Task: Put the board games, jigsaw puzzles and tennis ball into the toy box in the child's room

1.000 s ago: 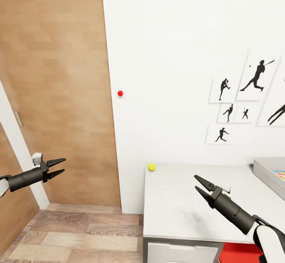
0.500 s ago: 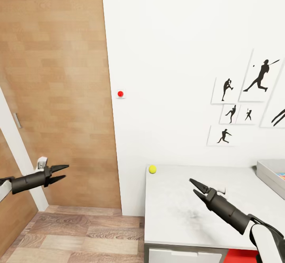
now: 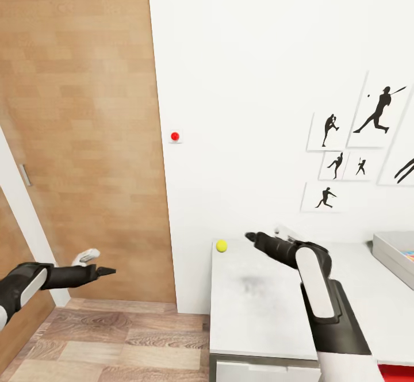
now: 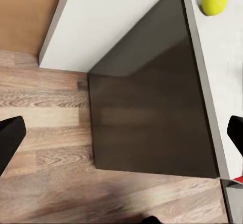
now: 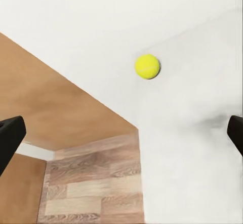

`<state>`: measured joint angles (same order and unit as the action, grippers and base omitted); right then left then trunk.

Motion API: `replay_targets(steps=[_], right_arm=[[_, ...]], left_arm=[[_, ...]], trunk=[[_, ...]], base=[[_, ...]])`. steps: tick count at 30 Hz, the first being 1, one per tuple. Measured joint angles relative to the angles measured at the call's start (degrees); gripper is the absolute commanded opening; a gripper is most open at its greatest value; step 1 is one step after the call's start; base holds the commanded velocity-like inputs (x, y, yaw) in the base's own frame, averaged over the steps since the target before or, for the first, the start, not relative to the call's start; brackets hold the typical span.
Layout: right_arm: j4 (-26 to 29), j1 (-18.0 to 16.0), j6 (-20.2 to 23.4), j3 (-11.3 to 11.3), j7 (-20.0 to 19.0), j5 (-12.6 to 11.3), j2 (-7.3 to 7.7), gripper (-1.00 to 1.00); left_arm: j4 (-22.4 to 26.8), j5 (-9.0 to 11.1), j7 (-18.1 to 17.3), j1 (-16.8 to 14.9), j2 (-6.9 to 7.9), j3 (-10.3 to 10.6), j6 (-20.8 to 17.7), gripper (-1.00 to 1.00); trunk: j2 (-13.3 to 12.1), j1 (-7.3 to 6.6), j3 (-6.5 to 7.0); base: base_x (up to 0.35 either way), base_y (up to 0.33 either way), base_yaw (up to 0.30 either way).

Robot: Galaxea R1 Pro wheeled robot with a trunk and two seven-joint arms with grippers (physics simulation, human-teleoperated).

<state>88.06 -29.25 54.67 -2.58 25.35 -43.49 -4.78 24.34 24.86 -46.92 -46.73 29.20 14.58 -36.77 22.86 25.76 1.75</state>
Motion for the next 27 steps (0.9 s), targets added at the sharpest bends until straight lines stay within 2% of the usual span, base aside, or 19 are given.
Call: replay_targets(steps=[1, 4, 5, 7, 9, 11, 13, 18, 27], right_arm=[[-1.03, -1.46, 0.02, 0.80, 2.36, 0.04, -0.77, 1.00], [-10.82, -10.34, -0.31, 4.28, 14.12, 0.08, -5.15, 1.00], [-12.93, -11.85, -0.34, 4.82, 15.58, 0.31, -5.21, 1.00], [-22.29, -17.00, -2.07, 6.16, 19.08, 0.42, -5.21, 1.00], [-34.69, -22.21, -7.59, 6.75, 20.54, 0.17, -5.21, 1.00], [-43.01, -25.27, -11.15, 6.97, 21.02, 0.13, -5.21, 1.00], [-48.21, -26.96, -13.24, 7.14, 21.21, 0.20, -5.21, 1.00], [-52.06, -28.38, -15.28, 7.38, 21.05, 0.36, -5.21, 1.00], [-52.73, -28.64, -15.80, 7.58, 20.96, 0.42, -5.21, 1.00]], left_arm=[[-0.01, -0.11, 1.44, 0.00, -0.43, 0.00, 0.29, 1.00], [-0.04, -0.48, 9.30, -0.01, -2.99, 0.09, 2.74, 1.00], [-0.04, -0.50, 10.59, -0.01, -3.30, 0.09, 3.10, 1.00], [-0.04, -0.47, 15.22, -0.01, -4.21, 0.10, 4.01, 1.00], [-0.05, -0.39, 18.57, -0.01, -4.99, 0.06, 4.36, 1.00], [-0.05, -0.27, 21.90, -0.01, -6.15, 0.04, 4.78, 1.00], [-0.05, -0.16, 23.27, -0.01, -6.66, 0.03, 5.14, 1.00], [-0.05, -0.10, 24.23, -0.01, -7.18, 0.02, 5.47, 1.00], [-0.05, -0.10, 24.35, -0.02, -7.20, 0.10, 5.61, 1.00]], trunk=[[0.00, 0.00, 0.00], [-0.01, 0.00, 0.00], [0.00, 0.00, 0.00], [-0.01, 0.01, 0.00], [-0.01, 0.00, 0.00], [-0.01, 0.00, 0.00], [0.00, 0.00, 0.00], [0.01, 0.00, 0.00], [0.00, -0.01, 0.00]], base=[[0.000, 0.000, 0.000], [0.000, 0.000, 0.000], [0.000, 0.000, 0.000], [0.000, 0.000, 0.000], [0.000, 0.000, 0.000], [0.000, 0.000, 0.000], [0.000, 0.000, 0.000], [0.000, 0.000, 0.000], [0.009, 0.115, 0.000]])
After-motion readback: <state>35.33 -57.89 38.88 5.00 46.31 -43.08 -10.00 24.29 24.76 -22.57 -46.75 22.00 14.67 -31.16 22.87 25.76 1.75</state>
